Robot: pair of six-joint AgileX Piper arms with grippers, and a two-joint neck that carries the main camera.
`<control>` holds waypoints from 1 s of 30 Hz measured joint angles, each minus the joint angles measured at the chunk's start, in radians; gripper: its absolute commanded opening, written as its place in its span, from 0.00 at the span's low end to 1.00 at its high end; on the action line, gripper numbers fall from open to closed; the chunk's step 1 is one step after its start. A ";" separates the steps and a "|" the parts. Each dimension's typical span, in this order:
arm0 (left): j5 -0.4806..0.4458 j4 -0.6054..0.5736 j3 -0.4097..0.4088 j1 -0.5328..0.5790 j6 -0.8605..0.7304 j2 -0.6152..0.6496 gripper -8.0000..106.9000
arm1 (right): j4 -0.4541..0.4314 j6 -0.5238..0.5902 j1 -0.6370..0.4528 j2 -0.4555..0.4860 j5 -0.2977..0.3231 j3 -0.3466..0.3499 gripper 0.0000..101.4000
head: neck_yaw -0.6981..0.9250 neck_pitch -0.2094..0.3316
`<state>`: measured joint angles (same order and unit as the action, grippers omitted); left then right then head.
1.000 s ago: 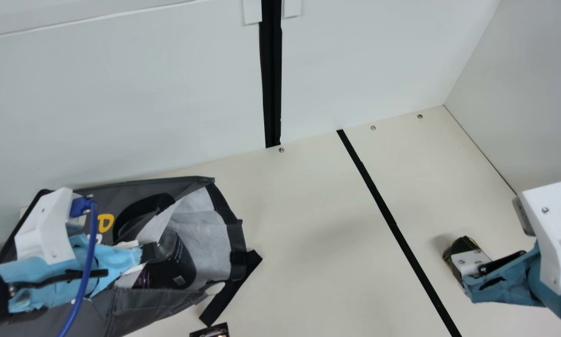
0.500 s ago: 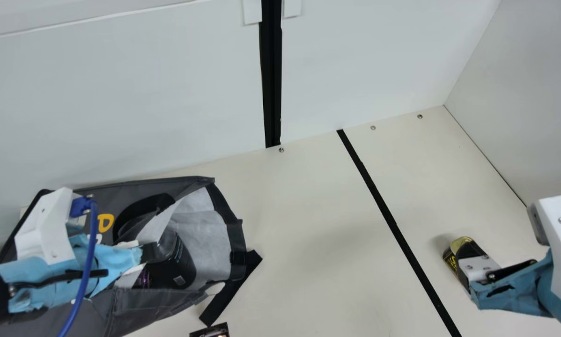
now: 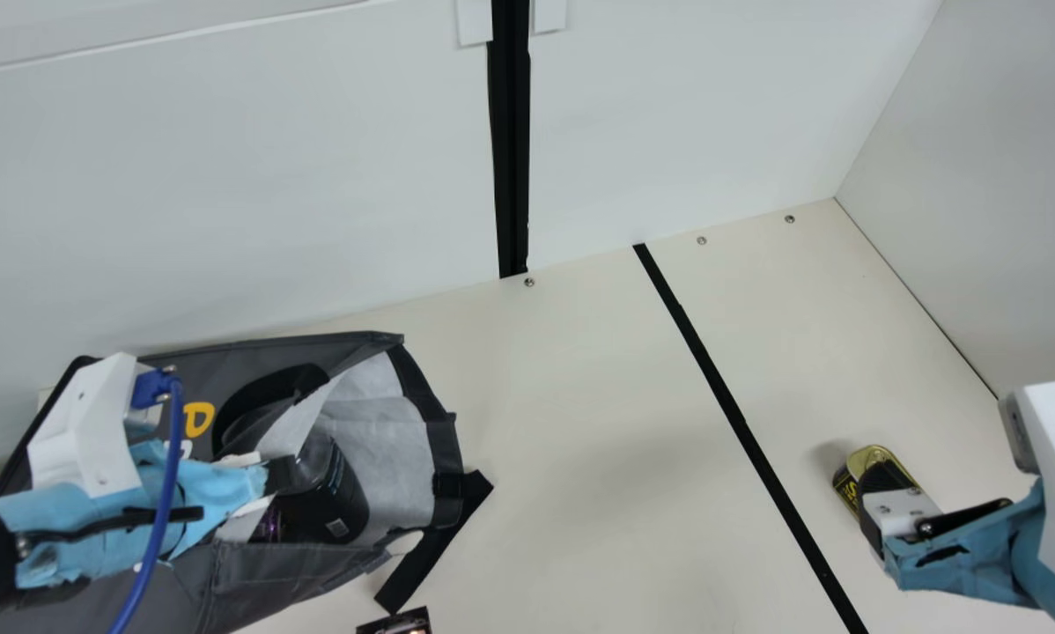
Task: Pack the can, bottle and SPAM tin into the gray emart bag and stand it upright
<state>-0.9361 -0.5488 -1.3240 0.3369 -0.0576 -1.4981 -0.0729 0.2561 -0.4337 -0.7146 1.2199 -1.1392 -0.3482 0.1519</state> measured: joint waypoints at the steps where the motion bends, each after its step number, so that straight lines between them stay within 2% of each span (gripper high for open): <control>1: 0.000 0.000 0.000 0.000 0.000 0.000 0.00 | 0.000 -0.003 0.000 0.001 0.000 0.000 0.94 | 0.002 0.000; 13: 0.000 0.000 0.000 0.000 0.000 0.000 0.00 | 0.001 0.002 0.000 -0.010 0.000 0.002 0.94 | 0.000 0.000; 21: 0.000 0.000 0.000 0.000 0.000 0.000 0.00 | 0.015 0.075 -0.032 -0.046 0.000 -0.004 0.94 | 0.000 0.000; 30: 0.000 0.000 0.000 0.000 0.000 0.000 0.00 | 0.094 0.185 -0.117 -0.108 -0.002 -0.012 0.94 | 0.000 0.000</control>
<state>-0.9361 -0.5488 -1.3240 0.3369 -0.0576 -1.4981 0.0216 0.4412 -0.5508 -0.8222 1.2183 -1.1515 -0.3482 0.1519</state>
